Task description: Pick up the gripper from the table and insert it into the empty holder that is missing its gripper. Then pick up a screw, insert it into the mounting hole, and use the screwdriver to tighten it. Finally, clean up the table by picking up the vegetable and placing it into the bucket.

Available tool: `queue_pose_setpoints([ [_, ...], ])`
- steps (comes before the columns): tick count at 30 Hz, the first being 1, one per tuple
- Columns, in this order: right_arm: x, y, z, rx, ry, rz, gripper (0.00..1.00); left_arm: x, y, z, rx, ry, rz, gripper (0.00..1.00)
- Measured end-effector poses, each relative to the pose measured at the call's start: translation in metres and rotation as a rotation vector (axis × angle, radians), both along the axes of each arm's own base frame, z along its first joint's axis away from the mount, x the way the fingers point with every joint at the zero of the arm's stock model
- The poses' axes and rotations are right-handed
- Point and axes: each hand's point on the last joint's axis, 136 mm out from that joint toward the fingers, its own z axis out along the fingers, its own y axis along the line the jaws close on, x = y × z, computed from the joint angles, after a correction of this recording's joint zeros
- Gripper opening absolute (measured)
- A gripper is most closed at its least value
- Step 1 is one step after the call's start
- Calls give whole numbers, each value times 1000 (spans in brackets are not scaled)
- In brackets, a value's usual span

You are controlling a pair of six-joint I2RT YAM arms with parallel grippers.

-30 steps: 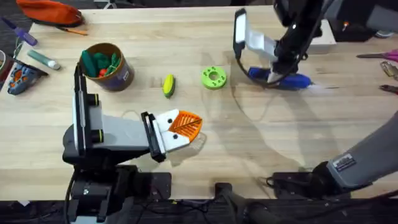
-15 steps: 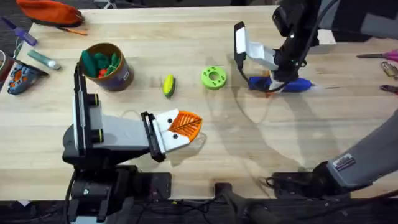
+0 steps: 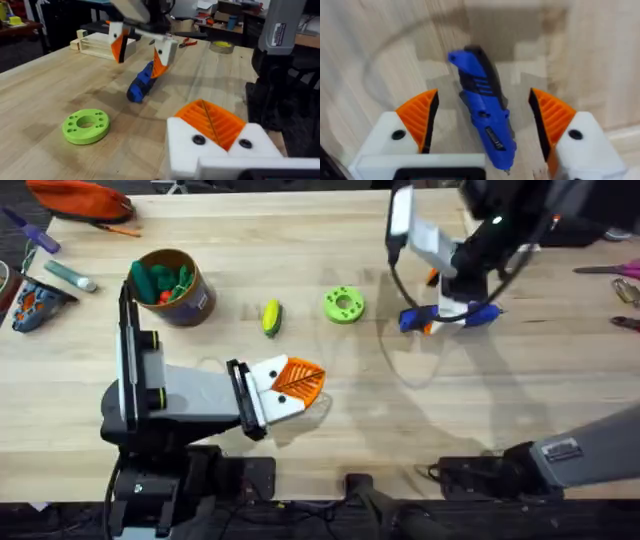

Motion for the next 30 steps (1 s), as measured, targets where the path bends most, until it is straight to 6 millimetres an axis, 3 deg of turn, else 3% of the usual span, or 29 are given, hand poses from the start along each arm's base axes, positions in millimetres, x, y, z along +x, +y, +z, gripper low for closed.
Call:
queue_pose_setpoints([
  [12,11,62,127,511,-230,-276,990,0,0,0,0,0,0,12],
  [17,8,70,162,656,-224,-448,991,0,0,0,0,0,0,12],
  [24,-7,55,188,726,-262,-703,992,0,0,0,0,0,0,12],
  [30,-13,51,151,735,-238,-781,992,0,0,0,0,0,0,12],
])
